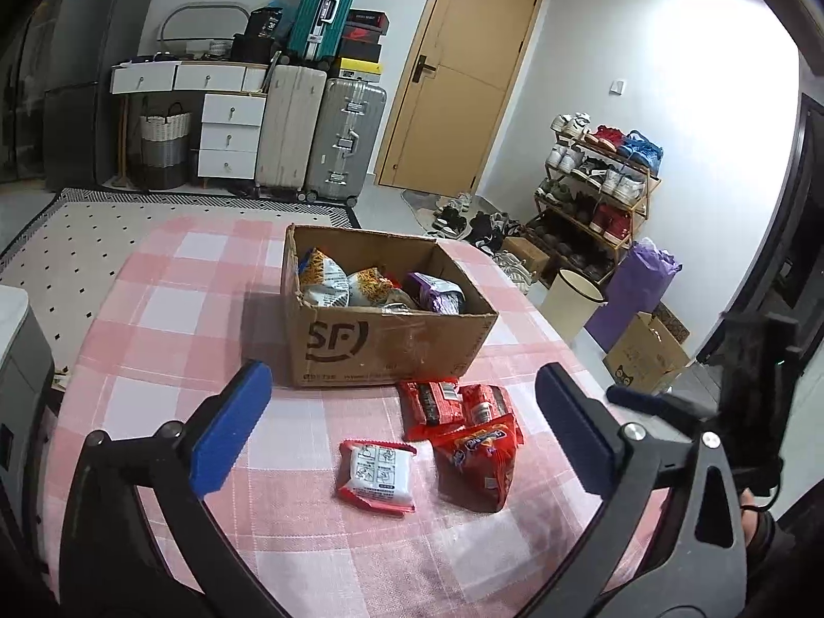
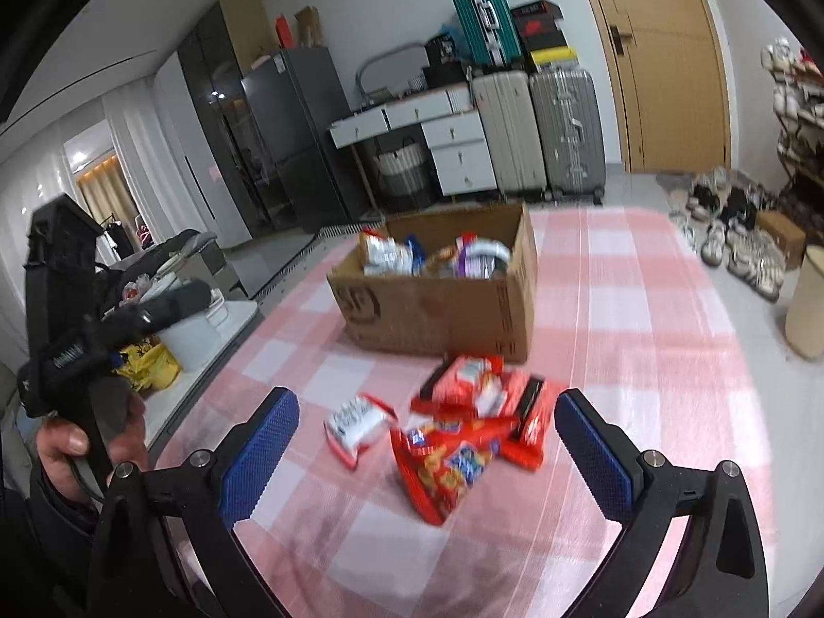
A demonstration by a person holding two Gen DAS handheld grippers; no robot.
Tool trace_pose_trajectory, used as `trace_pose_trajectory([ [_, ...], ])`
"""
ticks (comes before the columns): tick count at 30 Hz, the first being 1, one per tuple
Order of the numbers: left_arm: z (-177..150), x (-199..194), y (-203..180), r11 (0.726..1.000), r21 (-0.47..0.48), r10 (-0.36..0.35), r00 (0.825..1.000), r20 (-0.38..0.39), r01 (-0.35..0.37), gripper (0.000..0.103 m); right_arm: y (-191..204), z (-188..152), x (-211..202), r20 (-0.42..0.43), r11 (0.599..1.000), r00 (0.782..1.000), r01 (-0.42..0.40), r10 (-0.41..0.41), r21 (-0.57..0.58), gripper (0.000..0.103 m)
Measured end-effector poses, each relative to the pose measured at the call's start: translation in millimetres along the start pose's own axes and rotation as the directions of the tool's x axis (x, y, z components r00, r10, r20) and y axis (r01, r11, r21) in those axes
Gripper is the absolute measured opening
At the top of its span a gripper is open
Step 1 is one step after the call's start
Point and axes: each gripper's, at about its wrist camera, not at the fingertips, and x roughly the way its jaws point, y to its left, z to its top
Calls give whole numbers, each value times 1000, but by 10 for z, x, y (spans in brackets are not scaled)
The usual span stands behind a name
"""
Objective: Organize snacks
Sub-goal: 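Move both grippers back over the remaining snacks on the table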
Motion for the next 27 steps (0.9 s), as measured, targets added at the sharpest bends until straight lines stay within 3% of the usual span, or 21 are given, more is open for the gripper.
trace_pose_trajectory([
  [13, -242, 321, 117, 999, -30, -24, 998, -62, 22, 102, -259, -319, 581, -141, 993, 988, -39, 55, 111, 101],
  [27, -405, 541, 374, 997, -71, -11, 995, -102, 4, 102, -323, -380, 941, -184, 990, 980, -51, 75, 135, 101],
])
